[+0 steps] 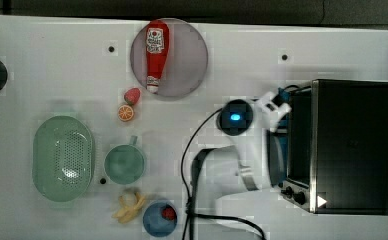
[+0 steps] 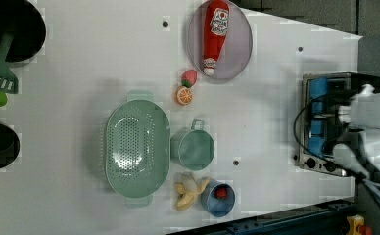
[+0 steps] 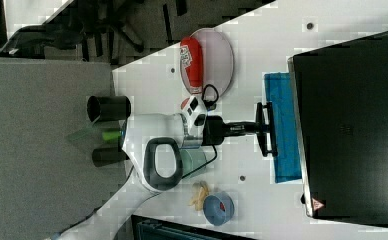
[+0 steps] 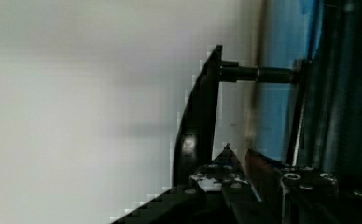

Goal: Flap open oven.

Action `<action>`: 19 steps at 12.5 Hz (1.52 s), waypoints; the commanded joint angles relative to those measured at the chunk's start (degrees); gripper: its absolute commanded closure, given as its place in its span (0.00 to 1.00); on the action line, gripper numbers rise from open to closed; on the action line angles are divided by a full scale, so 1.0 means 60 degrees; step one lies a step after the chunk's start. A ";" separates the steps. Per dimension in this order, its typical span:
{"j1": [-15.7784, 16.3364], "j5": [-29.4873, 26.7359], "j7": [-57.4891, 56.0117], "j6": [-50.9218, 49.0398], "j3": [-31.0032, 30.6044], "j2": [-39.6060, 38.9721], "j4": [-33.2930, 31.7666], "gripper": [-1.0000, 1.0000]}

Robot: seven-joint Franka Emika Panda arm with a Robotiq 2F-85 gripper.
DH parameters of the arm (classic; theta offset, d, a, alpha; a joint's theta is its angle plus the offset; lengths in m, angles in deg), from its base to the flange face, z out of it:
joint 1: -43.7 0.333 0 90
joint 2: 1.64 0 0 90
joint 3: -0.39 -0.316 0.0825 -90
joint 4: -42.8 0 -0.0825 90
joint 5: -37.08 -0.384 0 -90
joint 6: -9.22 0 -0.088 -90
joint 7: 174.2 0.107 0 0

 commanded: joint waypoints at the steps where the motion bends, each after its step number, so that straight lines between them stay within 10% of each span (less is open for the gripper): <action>1: 0.0700 0.0852 0.2654 0.0024 -0.0251 -0.0878 -0.0007 0.83; 11: 0.2096 0.2139 0.5190 -0.0794 -0.0251 -0.3008 0.1471 0.83; 19: 0.1954 -0.2707 0.5189 -0.1071 0.0015 0.0528 0.1523 0.83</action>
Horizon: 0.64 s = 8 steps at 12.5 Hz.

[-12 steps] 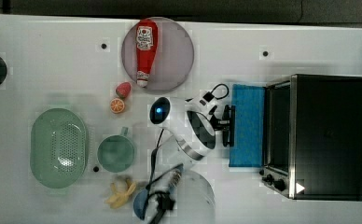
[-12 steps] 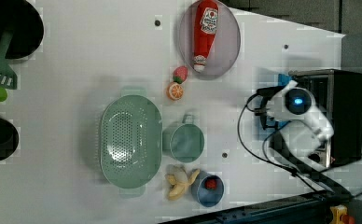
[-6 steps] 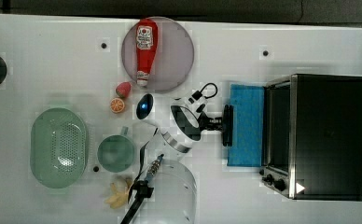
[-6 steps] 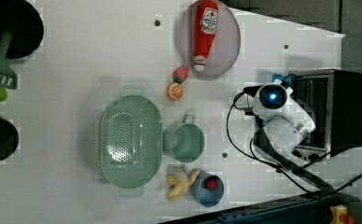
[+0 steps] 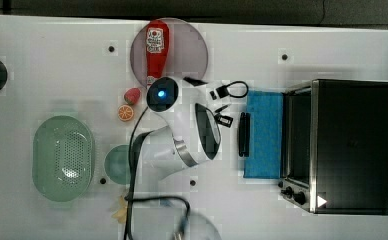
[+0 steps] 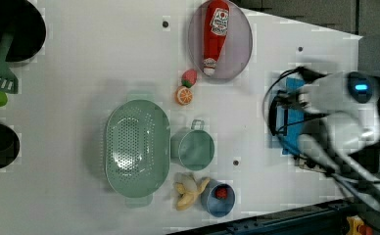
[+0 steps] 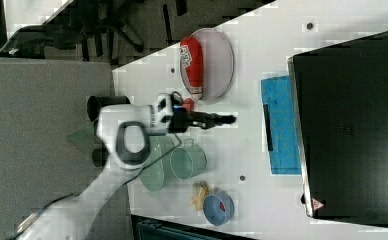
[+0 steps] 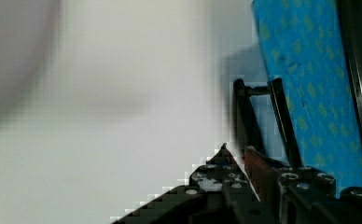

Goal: Flap open oven.

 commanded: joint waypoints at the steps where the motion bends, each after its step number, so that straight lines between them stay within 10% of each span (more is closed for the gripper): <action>1: -0.0212 -0.1559 0.0583 -0.0190 0.0364 0.1476 0.0376 0.83; 8: -0.0195 -0.3246 0.0584 -0.3864 0.0596 0.4086 0.1224 0.83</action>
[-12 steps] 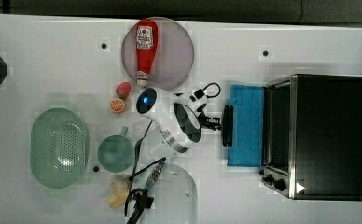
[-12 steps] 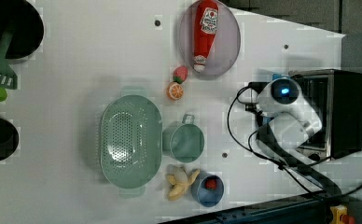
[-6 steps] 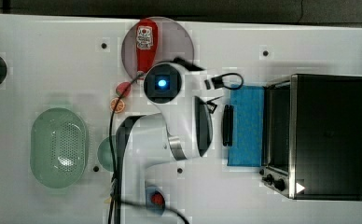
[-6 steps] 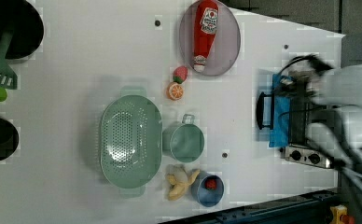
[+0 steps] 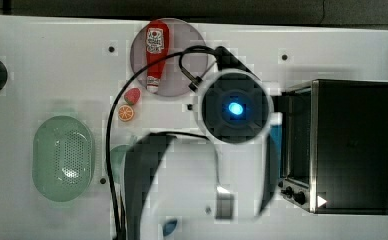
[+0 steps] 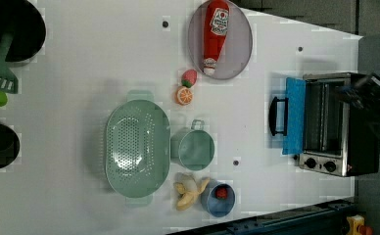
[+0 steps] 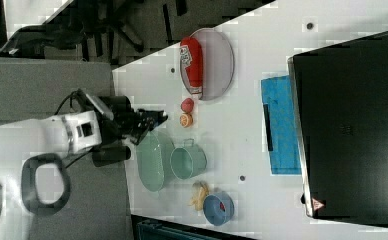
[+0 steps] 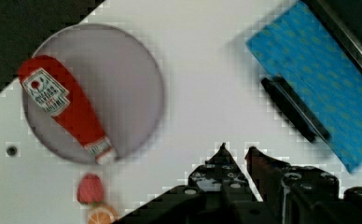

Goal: Flap open oven.

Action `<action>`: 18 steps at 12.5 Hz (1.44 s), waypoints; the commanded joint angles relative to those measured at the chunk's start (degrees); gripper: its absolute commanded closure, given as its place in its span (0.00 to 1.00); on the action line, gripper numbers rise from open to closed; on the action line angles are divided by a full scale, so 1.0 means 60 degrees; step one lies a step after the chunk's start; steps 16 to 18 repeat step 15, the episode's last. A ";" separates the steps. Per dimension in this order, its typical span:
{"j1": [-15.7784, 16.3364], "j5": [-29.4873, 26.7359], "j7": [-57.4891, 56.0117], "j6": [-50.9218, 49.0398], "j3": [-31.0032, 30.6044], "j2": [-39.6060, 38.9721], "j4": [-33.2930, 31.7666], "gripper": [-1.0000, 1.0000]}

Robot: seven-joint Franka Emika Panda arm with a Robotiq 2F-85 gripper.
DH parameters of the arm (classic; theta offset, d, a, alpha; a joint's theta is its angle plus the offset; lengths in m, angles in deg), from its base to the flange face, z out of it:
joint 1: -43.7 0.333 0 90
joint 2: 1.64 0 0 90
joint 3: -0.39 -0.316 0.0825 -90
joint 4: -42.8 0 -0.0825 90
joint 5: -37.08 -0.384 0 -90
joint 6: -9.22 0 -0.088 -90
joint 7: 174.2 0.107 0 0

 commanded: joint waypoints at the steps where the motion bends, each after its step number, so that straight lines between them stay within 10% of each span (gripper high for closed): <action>1: -0.0072 -0.0035 0.0442 -0.1934 0.0107 0.0422 0.0499 0.83; 18: -0.0066 -0.0015 0.1306 -0.3315 0.0065 0.1034 0.0987 0.83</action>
